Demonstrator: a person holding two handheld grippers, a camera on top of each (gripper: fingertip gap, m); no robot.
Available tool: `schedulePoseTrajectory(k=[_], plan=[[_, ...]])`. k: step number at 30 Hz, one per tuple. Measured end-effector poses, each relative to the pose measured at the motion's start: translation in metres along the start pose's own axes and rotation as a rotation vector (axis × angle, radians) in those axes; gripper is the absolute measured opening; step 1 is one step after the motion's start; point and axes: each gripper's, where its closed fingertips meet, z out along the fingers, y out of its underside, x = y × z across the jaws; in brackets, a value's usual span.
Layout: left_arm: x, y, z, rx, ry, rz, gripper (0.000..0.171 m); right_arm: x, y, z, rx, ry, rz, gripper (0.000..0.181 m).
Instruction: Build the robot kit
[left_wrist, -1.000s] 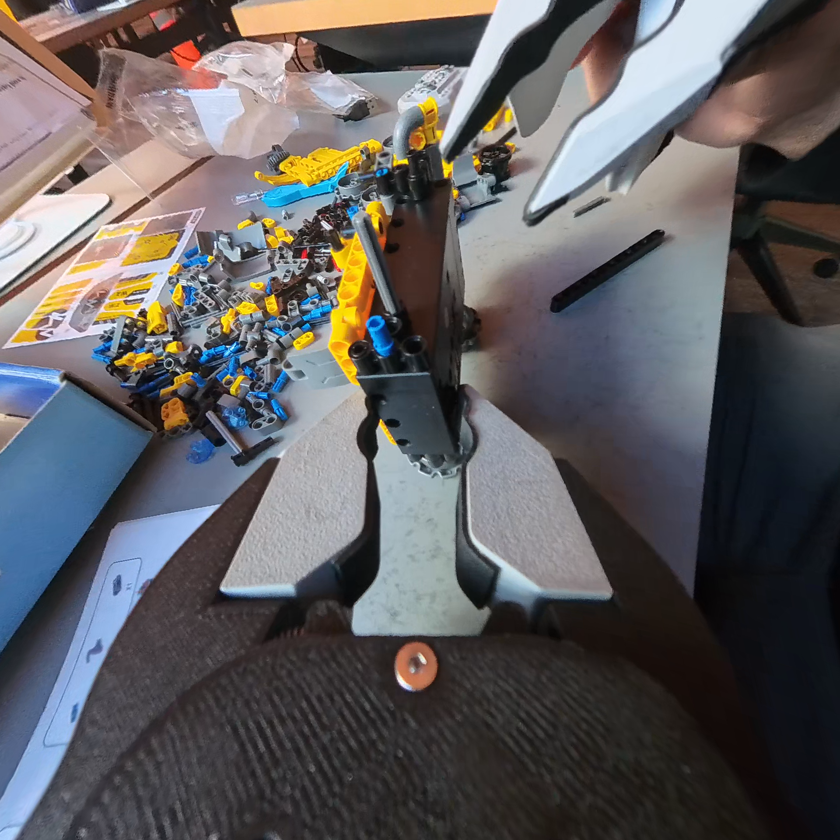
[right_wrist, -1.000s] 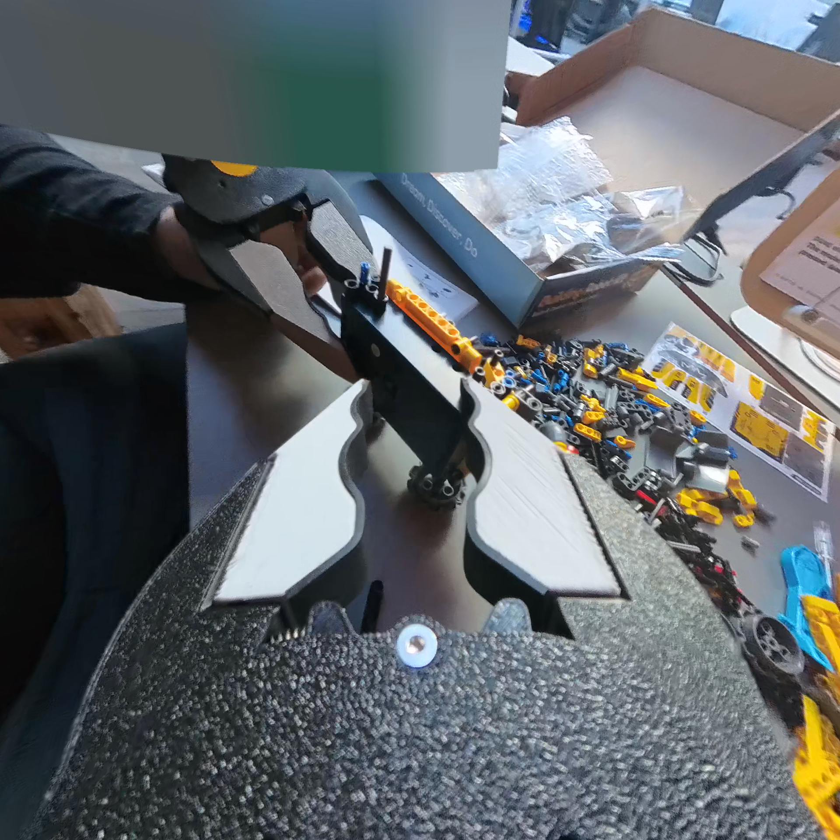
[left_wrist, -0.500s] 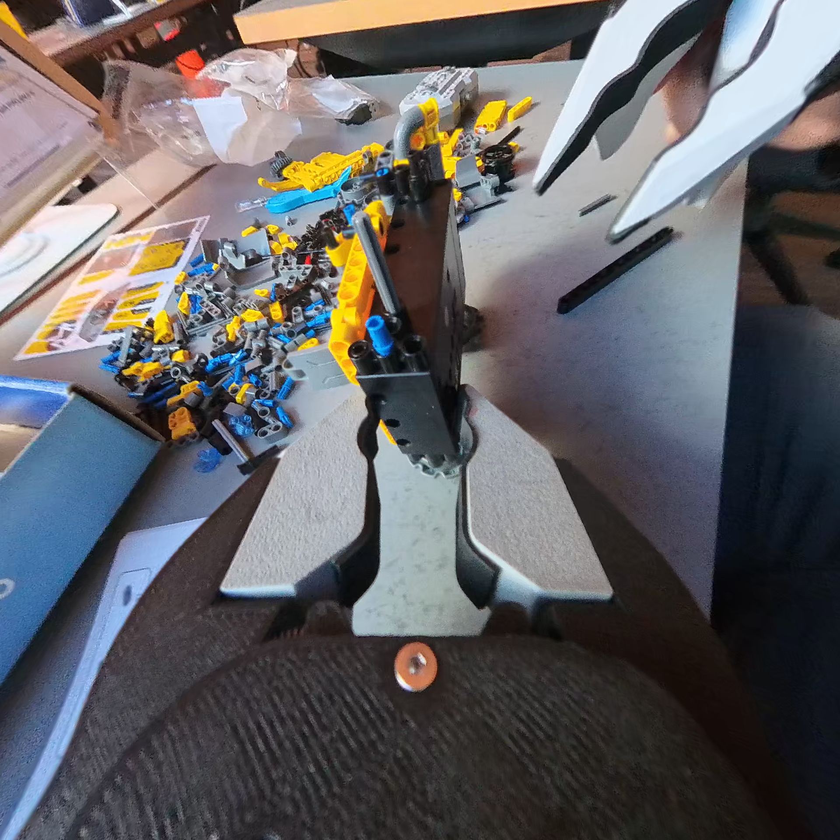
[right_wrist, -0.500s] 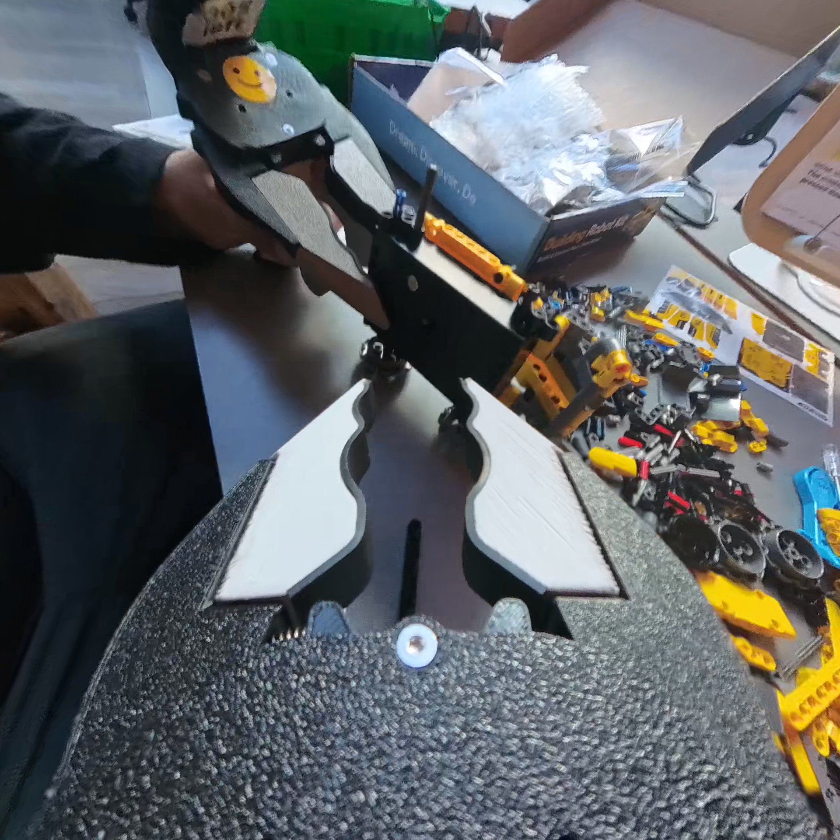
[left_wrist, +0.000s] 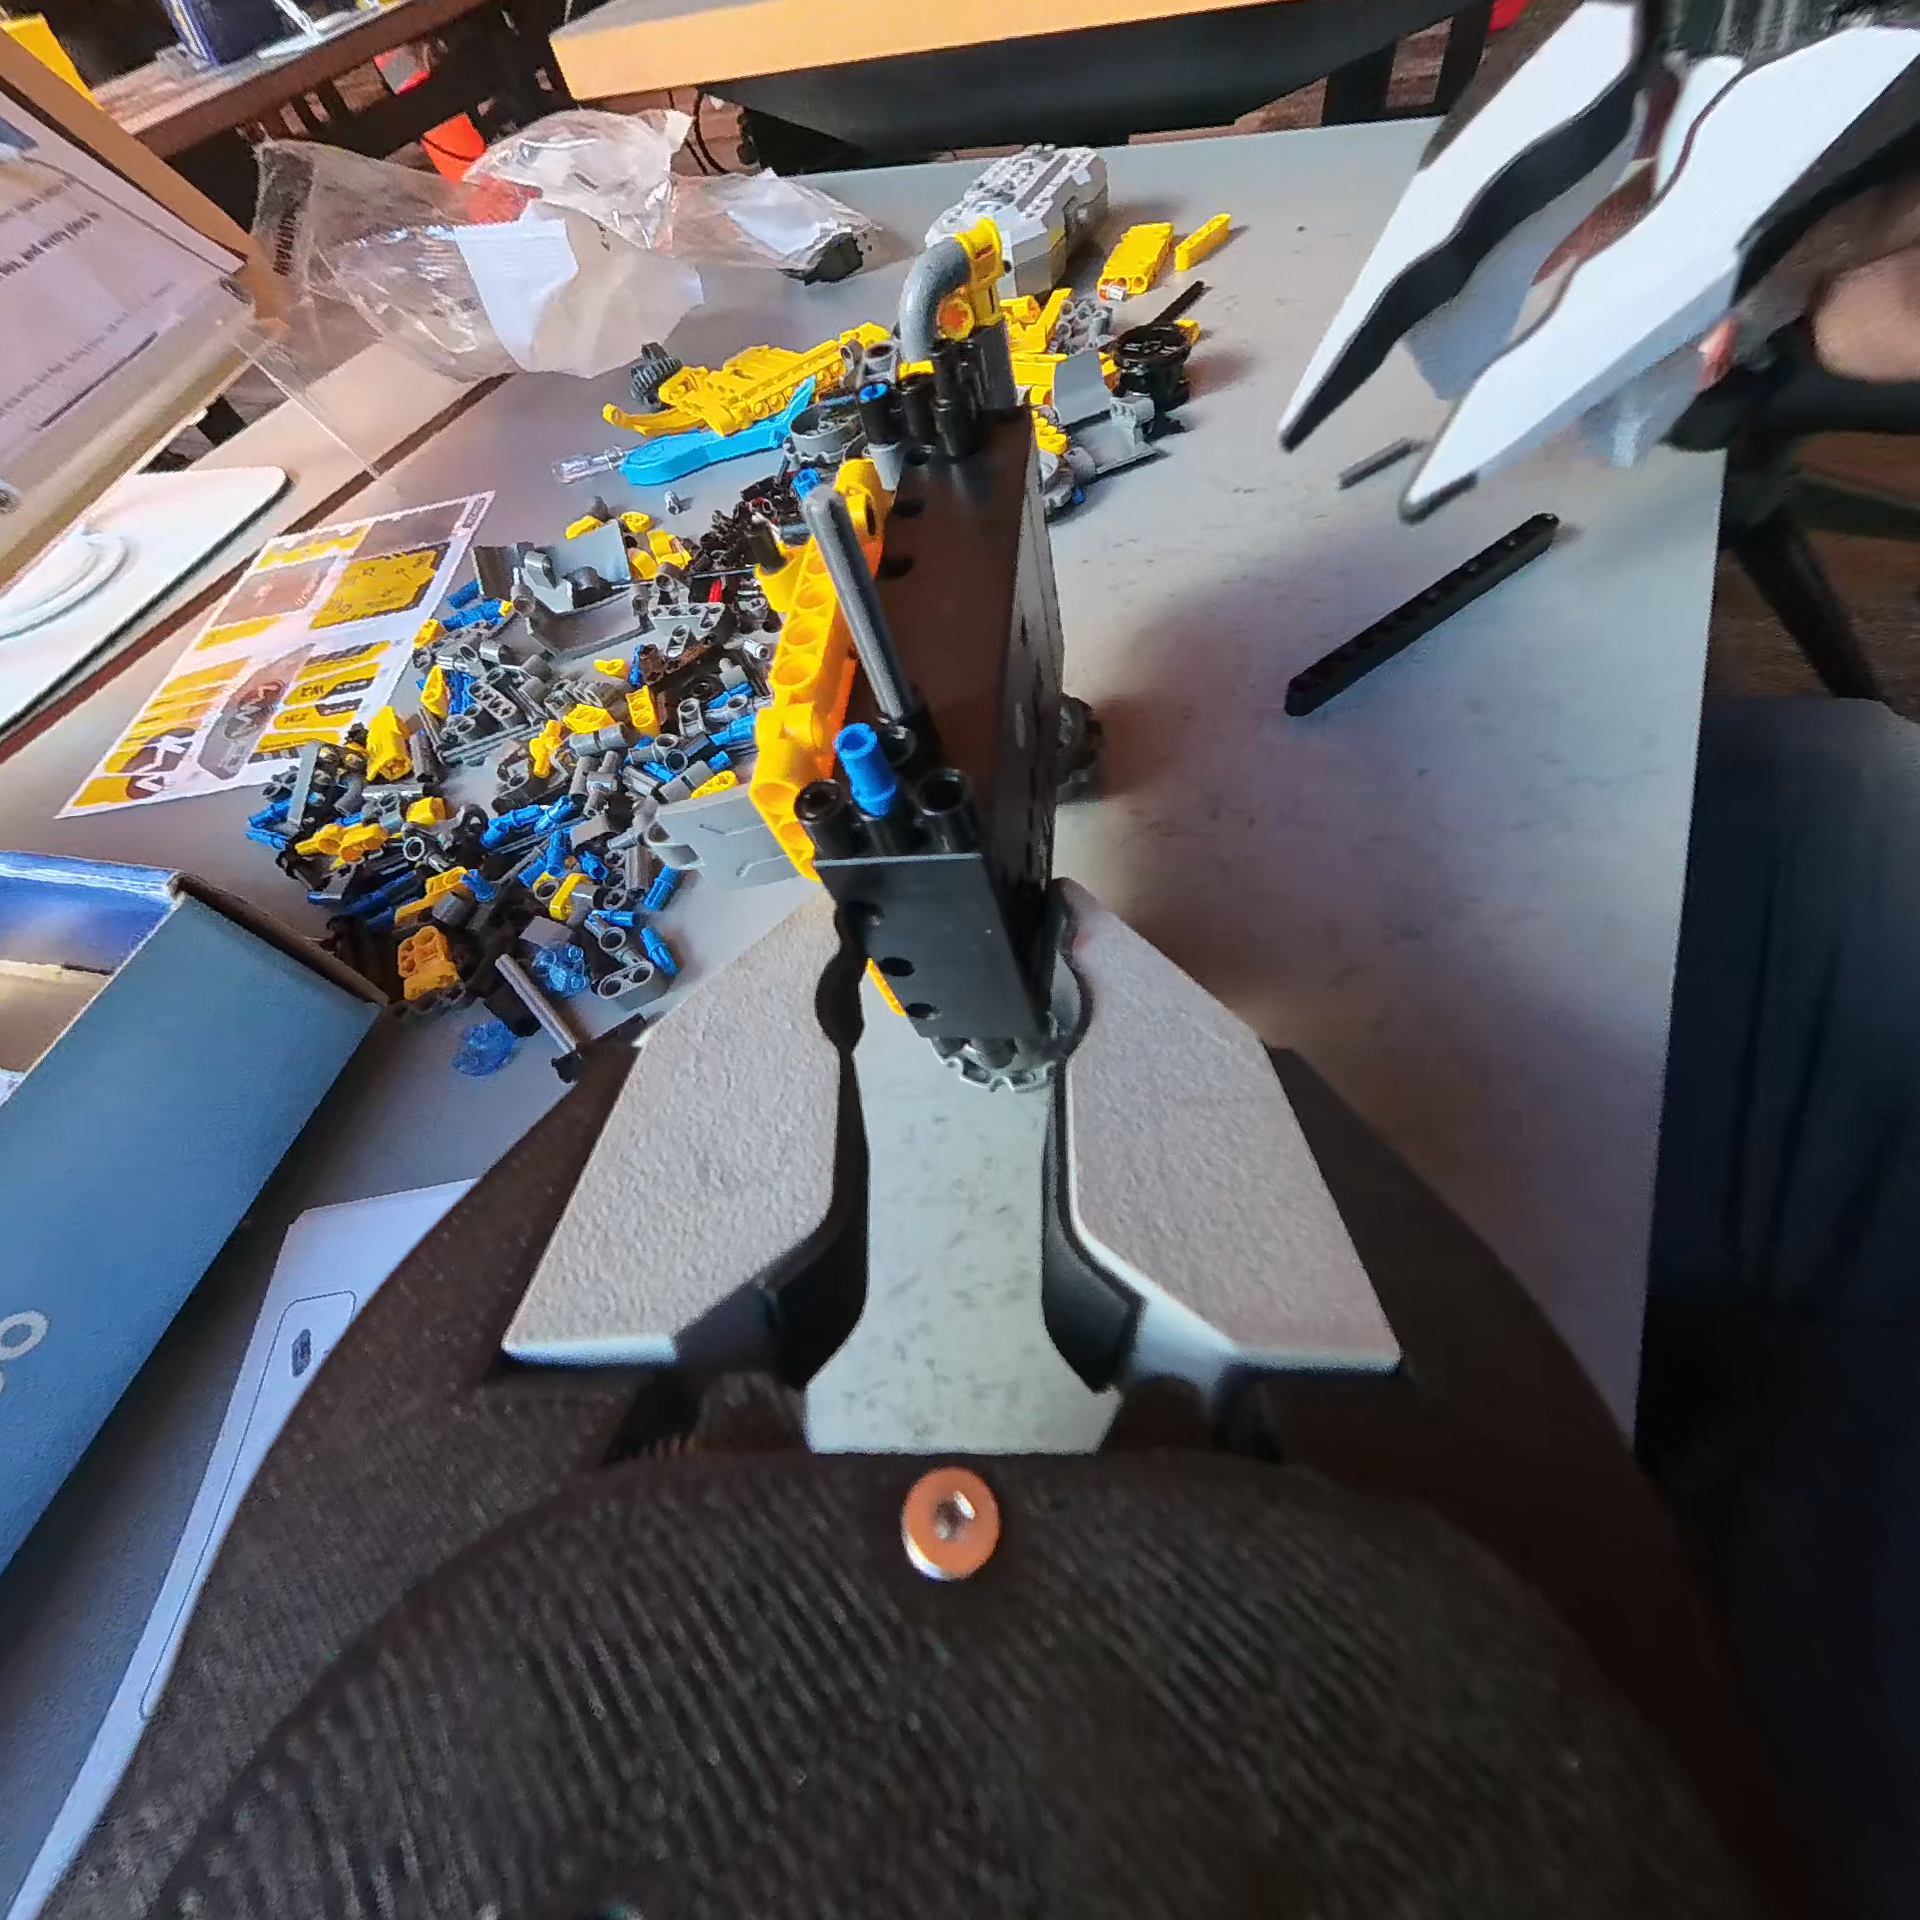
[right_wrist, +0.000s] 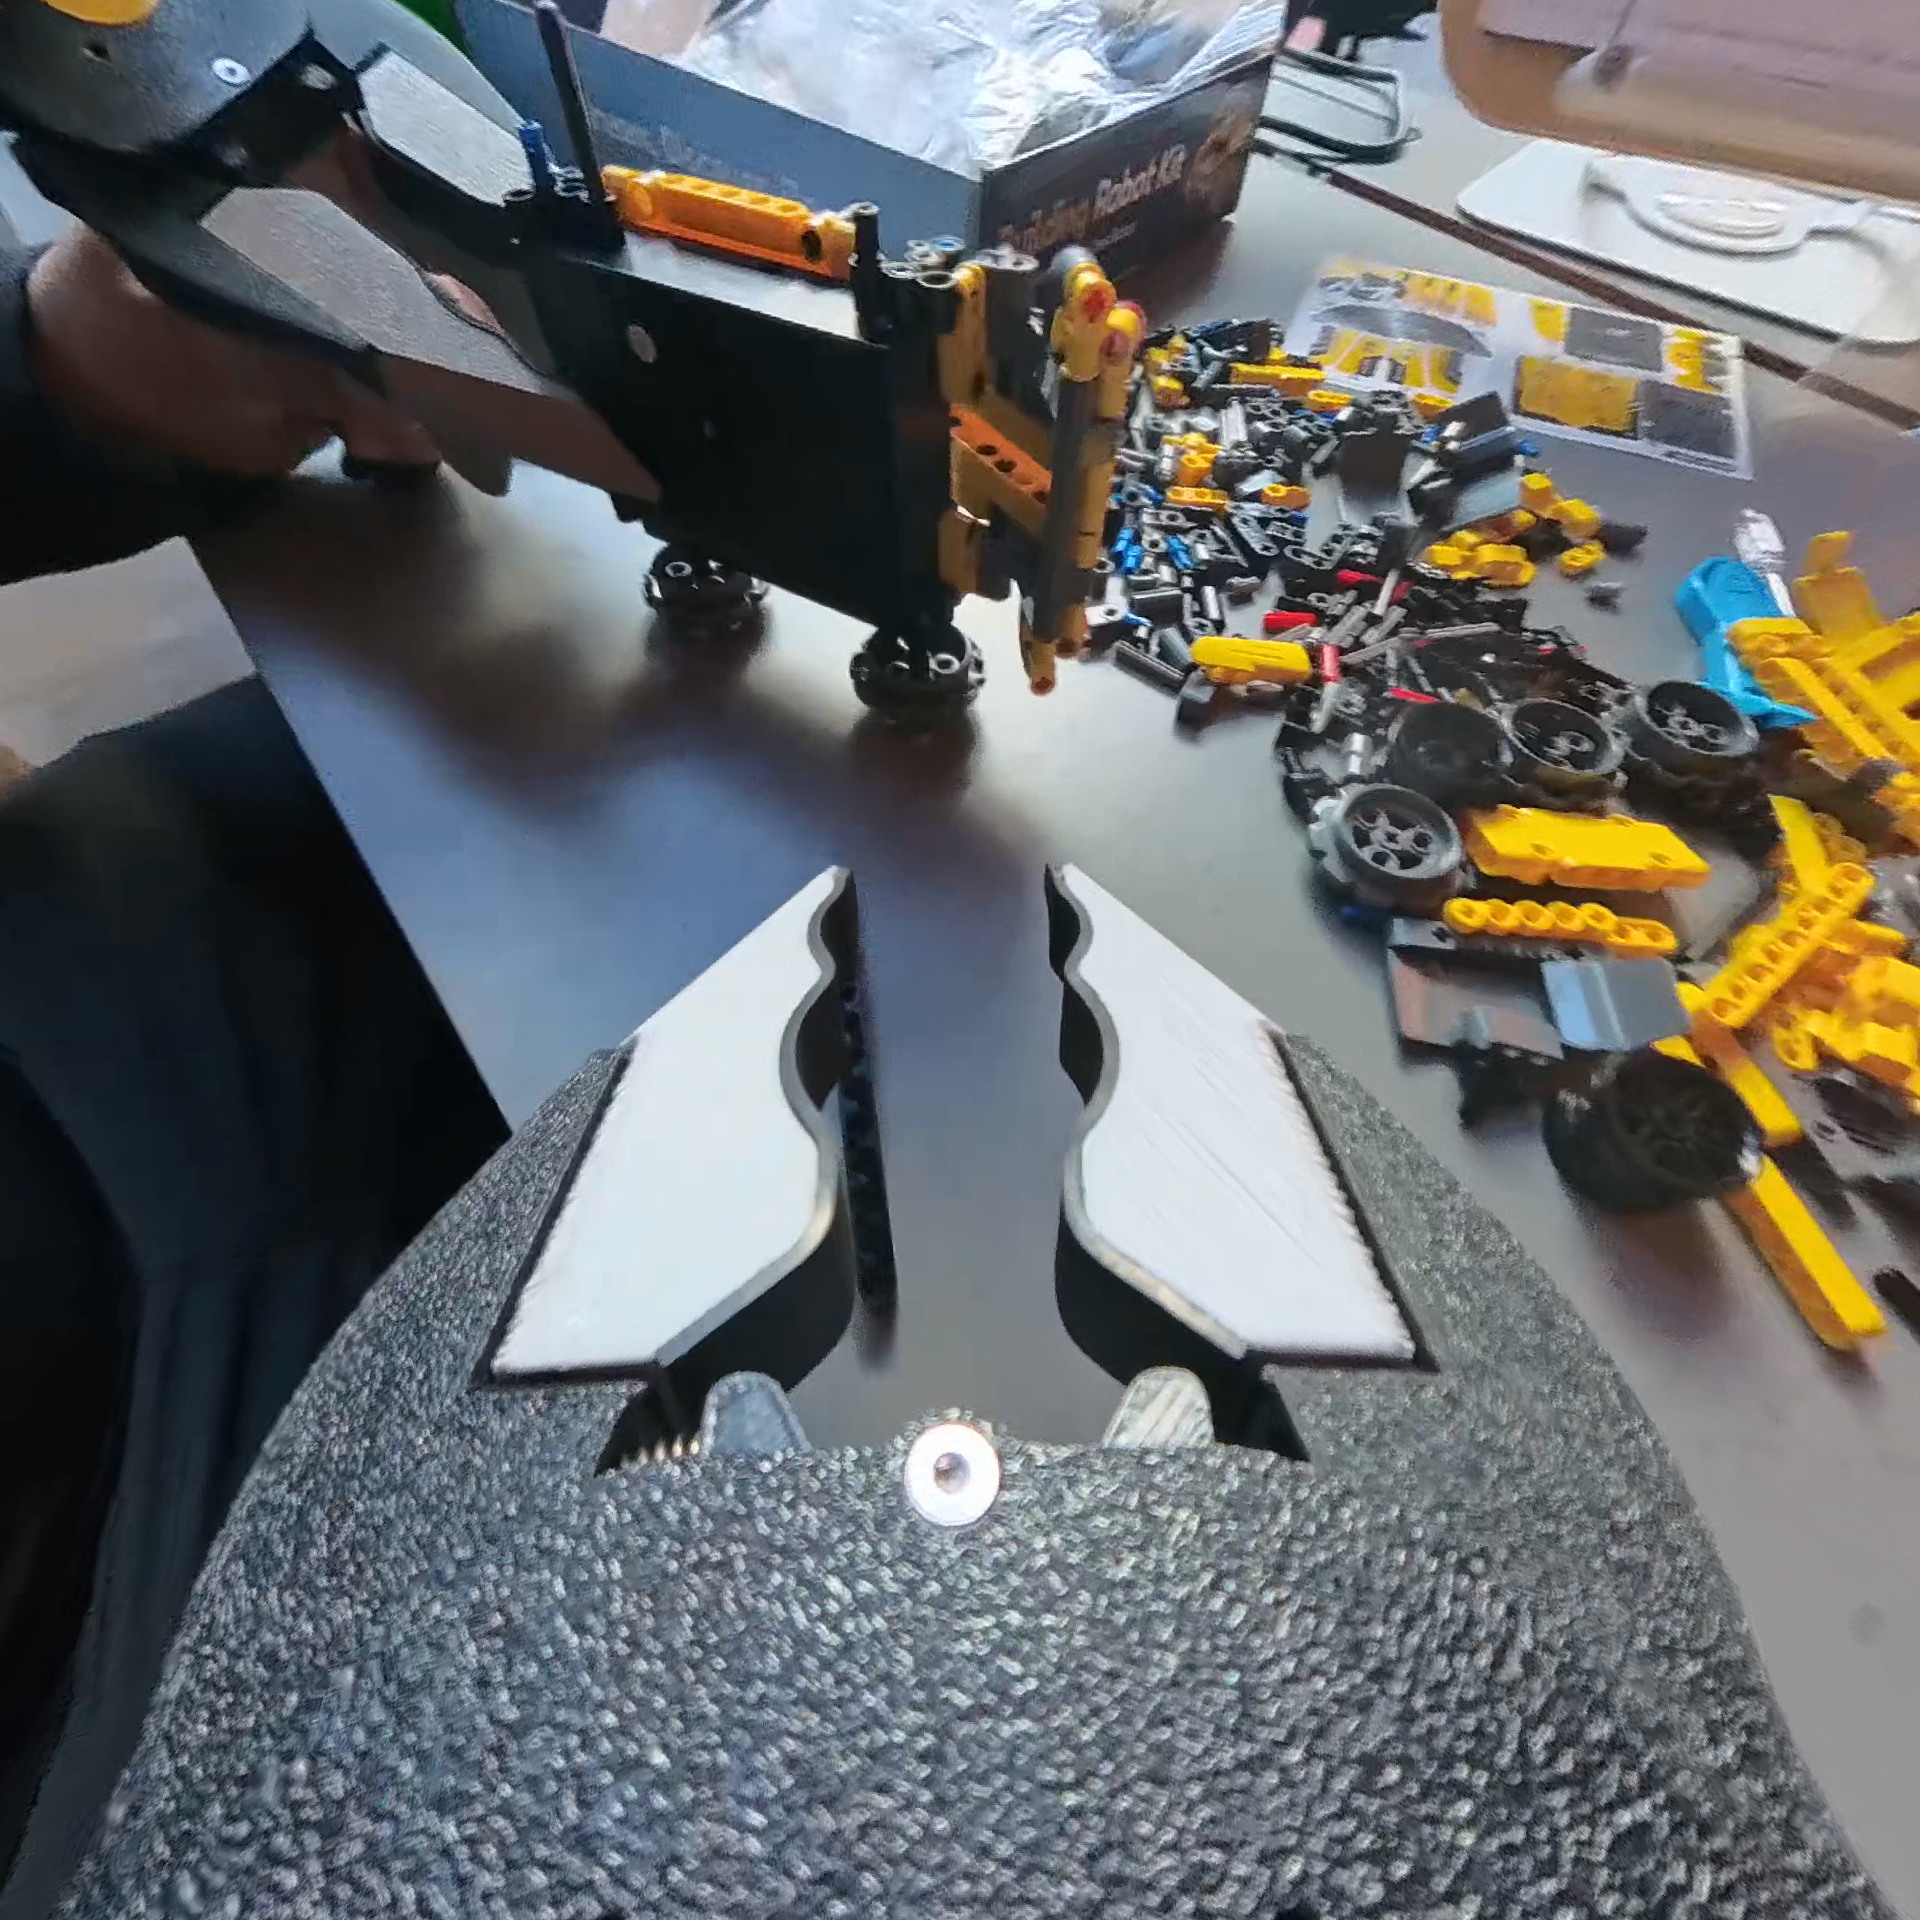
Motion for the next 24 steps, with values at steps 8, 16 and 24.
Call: schedulePoseTrajectory(k=[8,16,24], plan=[[-0.0003,0.0002,-0.0002,0.001,0.01,-0.013,0.029,-0.0055,0.0005,0.0073,-0.002,-0.038,-0.007,0.042],[0.0012,0.0001,-0.0005,0.004,0.033,-0.025,0.029,-0.0004,0.003,0.0103,-0.022,-0.049,0.049,0.041],[0.0011,0.0001,-0.0002,0.004,0.03,-0.023,0.029,-0.0039,-0.0003,0.0074,0.005,-0.054,0.021,0.04]])
